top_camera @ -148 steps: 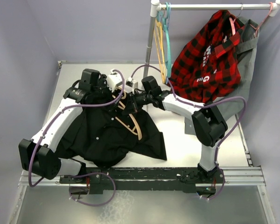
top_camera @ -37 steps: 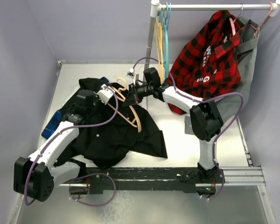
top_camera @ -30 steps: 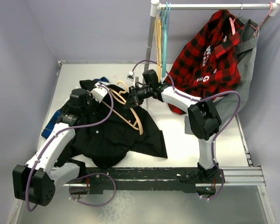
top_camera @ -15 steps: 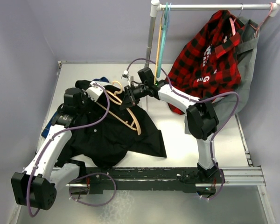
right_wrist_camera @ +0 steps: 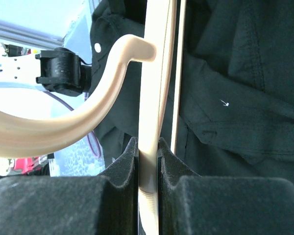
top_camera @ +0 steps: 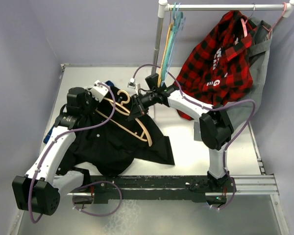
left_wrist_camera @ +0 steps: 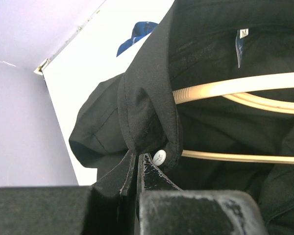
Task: Place the shirt on the hanger
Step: Hang the shirt on the hanger.
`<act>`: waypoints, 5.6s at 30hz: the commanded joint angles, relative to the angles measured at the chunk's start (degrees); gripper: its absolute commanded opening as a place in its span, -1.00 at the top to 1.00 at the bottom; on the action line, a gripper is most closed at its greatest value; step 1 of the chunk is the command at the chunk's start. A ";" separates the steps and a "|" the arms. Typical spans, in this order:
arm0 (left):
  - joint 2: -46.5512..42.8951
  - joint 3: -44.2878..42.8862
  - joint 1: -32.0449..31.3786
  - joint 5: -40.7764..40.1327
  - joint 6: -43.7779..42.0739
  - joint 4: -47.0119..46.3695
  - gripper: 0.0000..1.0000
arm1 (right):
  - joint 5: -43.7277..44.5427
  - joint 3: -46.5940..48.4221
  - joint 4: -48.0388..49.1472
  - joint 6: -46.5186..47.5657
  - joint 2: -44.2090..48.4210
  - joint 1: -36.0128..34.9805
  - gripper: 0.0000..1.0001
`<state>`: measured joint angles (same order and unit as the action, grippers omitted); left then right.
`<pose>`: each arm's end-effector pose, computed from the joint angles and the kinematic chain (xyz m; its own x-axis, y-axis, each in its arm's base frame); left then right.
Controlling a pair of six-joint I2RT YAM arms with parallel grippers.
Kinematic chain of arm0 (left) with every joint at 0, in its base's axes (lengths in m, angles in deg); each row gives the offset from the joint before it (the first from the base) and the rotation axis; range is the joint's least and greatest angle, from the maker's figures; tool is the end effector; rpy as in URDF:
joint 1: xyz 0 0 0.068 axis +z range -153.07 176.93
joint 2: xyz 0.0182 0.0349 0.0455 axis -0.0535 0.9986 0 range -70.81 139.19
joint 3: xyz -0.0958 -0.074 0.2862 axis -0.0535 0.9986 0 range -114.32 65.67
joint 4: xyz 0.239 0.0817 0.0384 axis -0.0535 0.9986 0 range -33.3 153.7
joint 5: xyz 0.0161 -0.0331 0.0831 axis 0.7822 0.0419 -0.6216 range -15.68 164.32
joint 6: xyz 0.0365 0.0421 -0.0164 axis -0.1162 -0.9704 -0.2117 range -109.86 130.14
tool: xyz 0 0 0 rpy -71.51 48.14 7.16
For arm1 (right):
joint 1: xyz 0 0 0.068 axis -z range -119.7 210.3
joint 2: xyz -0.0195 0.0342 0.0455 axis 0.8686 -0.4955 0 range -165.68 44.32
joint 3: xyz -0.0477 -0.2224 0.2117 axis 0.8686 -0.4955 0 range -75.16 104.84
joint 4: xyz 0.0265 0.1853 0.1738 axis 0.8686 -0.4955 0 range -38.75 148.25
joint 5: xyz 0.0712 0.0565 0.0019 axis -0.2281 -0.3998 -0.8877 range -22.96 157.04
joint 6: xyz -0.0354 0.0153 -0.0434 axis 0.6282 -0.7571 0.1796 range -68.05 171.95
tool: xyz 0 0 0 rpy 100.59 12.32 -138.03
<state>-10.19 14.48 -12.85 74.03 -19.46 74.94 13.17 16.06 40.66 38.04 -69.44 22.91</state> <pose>0.2158 -0.0370 0.3439 -0.3160 0.5559 -0.7689 0.3698 0.8185 0.4397 0.3457 0.3066 0.2913 -0.7011 -0.3574 -0.6170 -0.7007 0.1848 0.6891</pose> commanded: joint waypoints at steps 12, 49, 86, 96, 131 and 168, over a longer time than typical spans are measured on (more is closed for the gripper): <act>-2.02 -2.21 0.29 6.29 1.67 4.29 1.00 | -9.07 12.51 7.67 -6.91 -5.23 -0.53 1.00; -2.82 -0.68 -6.47 20.32 -0.82 22.58 1.00 | -10.78 30.48 5.25 -8.19 -19.22 0.02 1.00; 41.32 -51.10 14.09 54.54 -63.09 60.06 -0.99 | -4.93 17.97 9.93 2.72 -12.43 2.54 1.00; 44.97 -52.34 14.04 51.84 -55.17 47.82 -0.99 | -3.65 17.65 8.93 3.50 -12.19 2.57 1.00; 52.37 -57.56 7.32 51.11 -58.97 70.43 1.00 | -1.76 17.84 7.92 4.65 -12.61 2.65 1.00; 17.98 -40.66 13.02 66.28 -58.23 70.53 1.00 | 20.27 -52.19 55.74 -39.35 43.00 3.16 -0.49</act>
<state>9.48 -24.47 0.48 134.81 -79.76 144.80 29.71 -34.23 85.65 7.46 -29.92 25.49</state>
